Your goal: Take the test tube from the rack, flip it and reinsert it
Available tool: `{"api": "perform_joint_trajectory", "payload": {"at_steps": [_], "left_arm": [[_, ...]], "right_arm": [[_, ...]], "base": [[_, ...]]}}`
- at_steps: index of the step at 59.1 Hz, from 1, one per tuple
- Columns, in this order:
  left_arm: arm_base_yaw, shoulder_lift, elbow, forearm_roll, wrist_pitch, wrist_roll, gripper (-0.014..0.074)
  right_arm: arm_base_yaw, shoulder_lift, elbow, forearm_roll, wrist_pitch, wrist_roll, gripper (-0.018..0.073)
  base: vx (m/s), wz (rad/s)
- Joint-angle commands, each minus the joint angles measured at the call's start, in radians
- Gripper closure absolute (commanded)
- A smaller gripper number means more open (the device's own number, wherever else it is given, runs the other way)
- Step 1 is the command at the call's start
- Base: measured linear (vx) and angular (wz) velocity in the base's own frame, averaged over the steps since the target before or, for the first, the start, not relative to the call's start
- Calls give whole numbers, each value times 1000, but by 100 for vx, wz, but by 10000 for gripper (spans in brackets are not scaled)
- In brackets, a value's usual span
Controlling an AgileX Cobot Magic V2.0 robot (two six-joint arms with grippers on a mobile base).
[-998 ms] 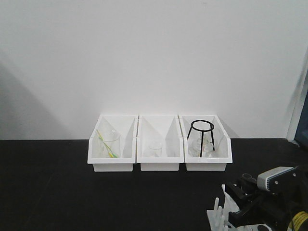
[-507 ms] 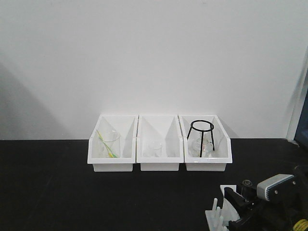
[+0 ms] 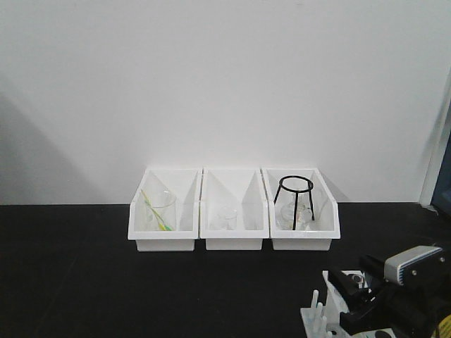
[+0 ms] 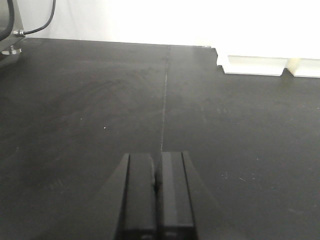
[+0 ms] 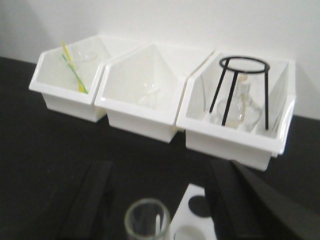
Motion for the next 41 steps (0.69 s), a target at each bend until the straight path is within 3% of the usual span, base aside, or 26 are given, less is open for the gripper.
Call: {"api": "perform_joint_trajectory", "payload": {"at_steps": [1, 12, 21, 30, 41], "left_arm": [[-7, -11, 0, -4, -87, 0, 603], [-7, -11, 0, -4, -87, 0, 603], [-7, -11, 0, -4, -87, 0, 603], [-7, -11, 0, -4, -87, 0, 603], [-7, -11, 0, -4, -87, 0, 603]], "right_arm": [[-5, -138, -25, 25, -66, 4, 84], [-5, -423, -28, -7, 199, 210, 84], [-5, -634, -25, -216, 407, 382, 85], [-5, -763, -25, -337, 460, 510, 85], [-5, -845, -25, -342, 460, 544, 85]], "base": [[0, 0], [0, 0], [0, 0], [0, 0], [0, 0]]}}
